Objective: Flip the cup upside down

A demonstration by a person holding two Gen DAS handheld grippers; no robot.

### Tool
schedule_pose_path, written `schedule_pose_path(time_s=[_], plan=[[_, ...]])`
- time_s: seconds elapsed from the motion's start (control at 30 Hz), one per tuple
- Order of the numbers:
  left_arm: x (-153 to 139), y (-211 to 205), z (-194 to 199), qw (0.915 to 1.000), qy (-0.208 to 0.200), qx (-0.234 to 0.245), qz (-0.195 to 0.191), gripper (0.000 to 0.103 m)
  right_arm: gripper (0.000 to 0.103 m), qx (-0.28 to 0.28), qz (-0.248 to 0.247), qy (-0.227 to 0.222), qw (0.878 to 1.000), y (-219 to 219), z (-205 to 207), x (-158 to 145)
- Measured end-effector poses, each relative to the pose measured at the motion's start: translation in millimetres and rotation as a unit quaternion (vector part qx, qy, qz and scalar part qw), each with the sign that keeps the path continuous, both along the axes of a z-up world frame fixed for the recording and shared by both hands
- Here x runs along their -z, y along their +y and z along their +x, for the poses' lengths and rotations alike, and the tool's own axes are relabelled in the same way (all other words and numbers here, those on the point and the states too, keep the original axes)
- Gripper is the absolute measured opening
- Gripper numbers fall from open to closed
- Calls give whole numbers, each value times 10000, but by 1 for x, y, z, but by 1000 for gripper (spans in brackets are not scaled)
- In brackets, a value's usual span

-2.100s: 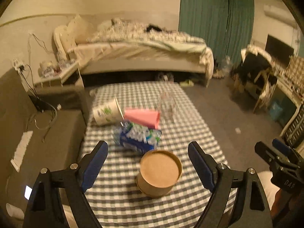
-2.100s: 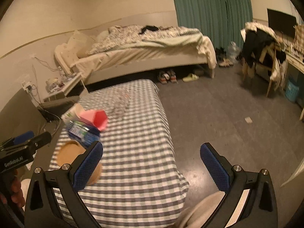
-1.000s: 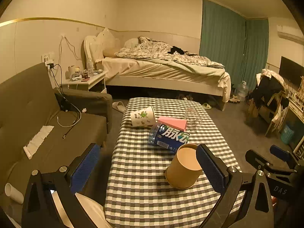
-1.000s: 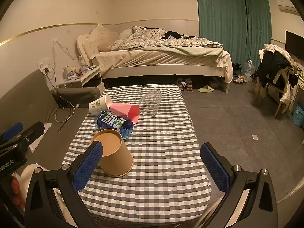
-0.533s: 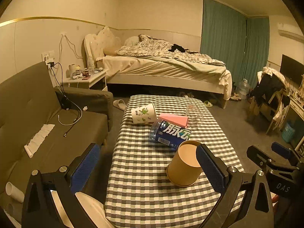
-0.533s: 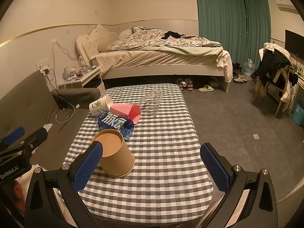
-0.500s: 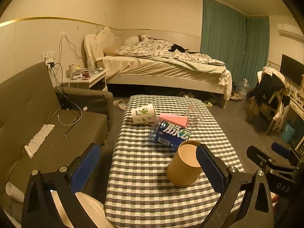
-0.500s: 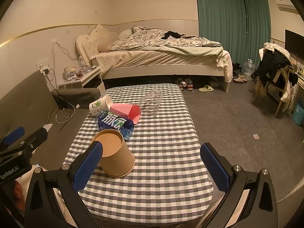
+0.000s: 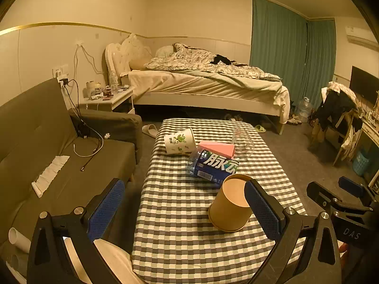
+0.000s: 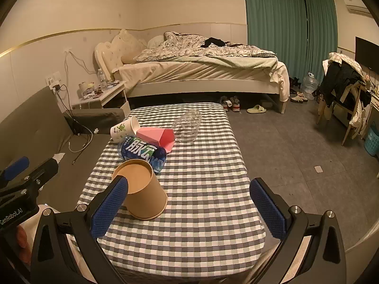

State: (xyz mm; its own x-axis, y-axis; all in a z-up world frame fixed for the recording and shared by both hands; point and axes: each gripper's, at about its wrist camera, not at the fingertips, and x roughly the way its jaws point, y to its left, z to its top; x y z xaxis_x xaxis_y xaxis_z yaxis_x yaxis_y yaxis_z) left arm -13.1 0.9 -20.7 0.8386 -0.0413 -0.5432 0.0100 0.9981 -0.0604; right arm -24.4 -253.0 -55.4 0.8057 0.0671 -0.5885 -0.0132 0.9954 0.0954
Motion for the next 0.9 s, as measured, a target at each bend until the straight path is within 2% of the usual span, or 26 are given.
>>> schedule_pose_path(time_s=[0.9], plan=[[0,1,0,10000,4,-7,1,103,103,-41,-53,88,9999,4,2,5]])
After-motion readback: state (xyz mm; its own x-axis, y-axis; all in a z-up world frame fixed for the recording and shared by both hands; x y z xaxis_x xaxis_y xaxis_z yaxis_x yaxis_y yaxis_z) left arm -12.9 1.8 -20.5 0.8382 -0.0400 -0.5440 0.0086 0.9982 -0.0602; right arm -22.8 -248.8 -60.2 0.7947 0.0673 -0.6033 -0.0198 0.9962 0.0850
